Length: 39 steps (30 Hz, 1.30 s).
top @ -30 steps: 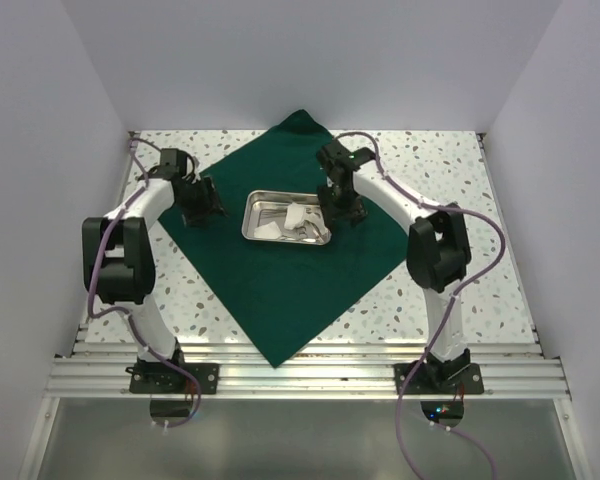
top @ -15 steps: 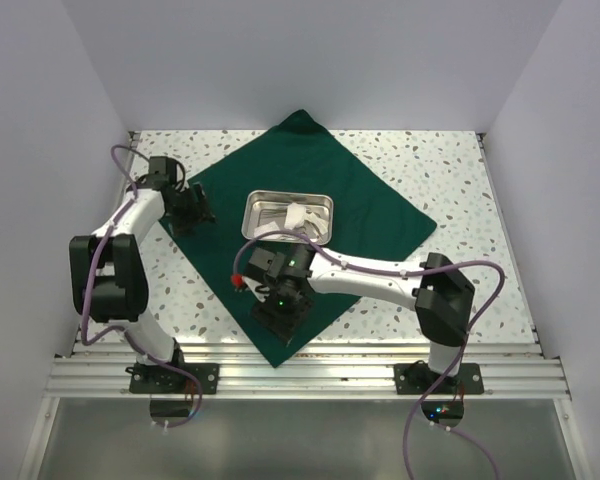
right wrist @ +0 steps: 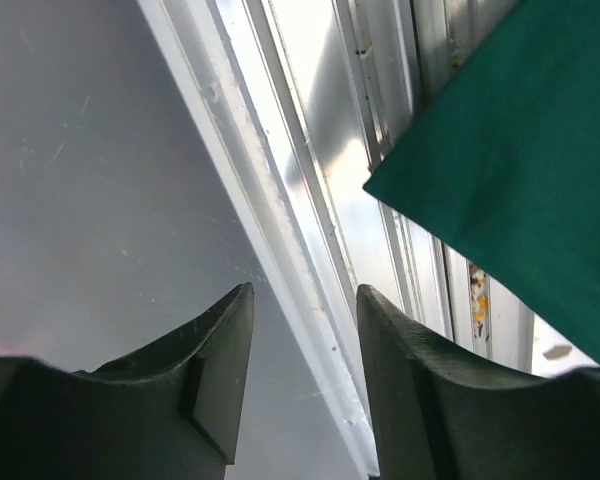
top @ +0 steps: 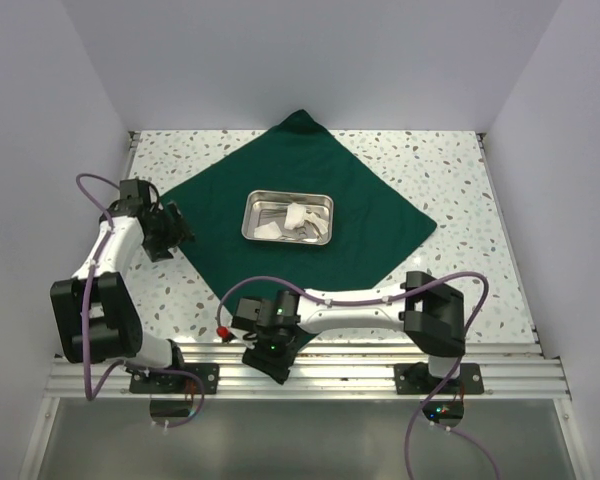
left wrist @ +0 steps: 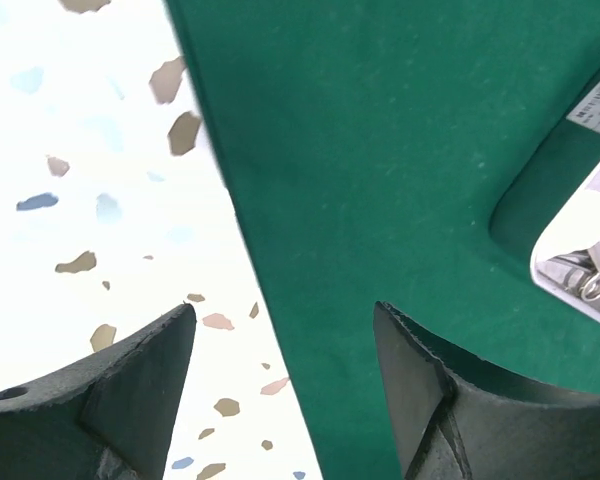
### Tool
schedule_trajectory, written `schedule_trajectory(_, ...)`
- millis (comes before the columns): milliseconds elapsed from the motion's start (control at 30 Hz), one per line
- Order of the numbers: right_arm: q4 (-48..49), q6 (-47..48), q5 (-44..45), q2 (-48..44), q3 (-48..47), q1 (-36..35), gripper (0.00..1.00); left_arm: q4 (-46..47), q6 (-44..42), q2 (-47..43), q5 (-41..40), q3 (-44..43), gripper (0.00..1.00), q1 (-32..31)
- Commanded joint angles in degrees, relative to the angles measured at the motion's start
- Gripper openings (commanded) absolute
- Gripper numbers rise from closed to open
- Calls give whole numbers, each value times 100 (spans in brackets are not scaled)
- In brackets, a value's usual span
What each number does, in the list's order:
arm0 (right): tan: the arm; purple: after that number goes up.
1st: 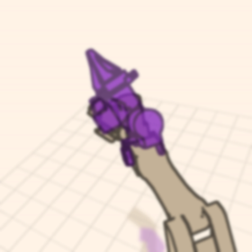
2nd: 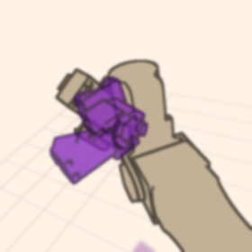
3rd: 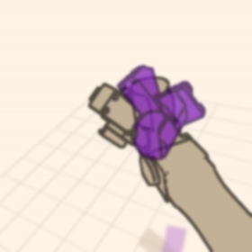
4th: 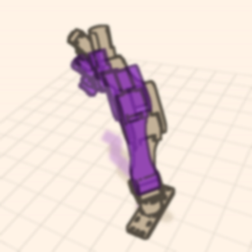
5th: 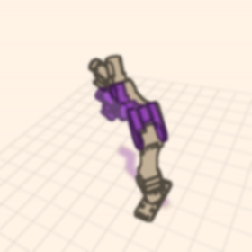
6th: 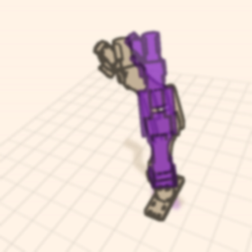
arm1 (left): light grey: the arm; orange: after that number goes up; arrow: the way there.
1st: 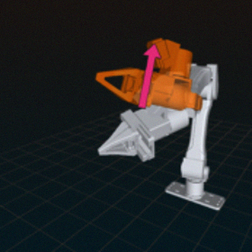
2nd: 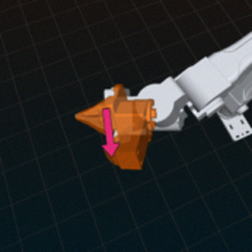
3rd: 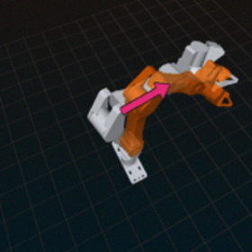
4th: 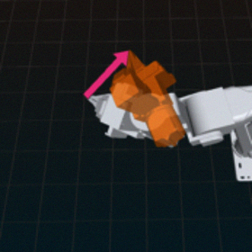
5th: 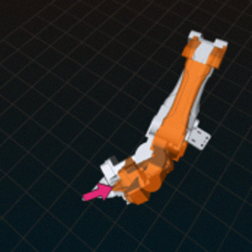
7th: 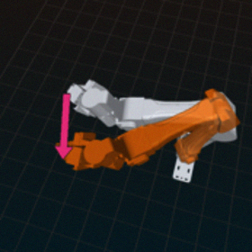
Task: Prepare the surgical pack
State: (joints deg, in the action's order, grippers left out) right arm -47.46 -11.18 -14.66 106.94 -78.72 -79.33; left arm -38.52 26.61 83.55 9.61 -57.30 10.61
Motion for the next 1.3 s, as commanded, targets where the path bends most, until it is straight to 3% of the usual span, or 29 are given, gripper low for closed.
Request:
schedule_trajectory(0, 229, 116, 138, 204, -196, -56, 48, -41, 90, -304, 50, 122, 76, 125)
schedule_trajectory(300, 299, 169, 727, 574, -495, -65, 43, -103, 29, -506, 24, 245, 76, 275)
schedule_trajectory(933, 422, 195, 798, 1101, -636, -56, 40, -173, -332, -550, 138, 342, 76, 749)
schedule_trajectory(1267, 440, 20, 1166, 882, -478, -56, 14, -112, -385, -497, 252, 386, 76, 837)
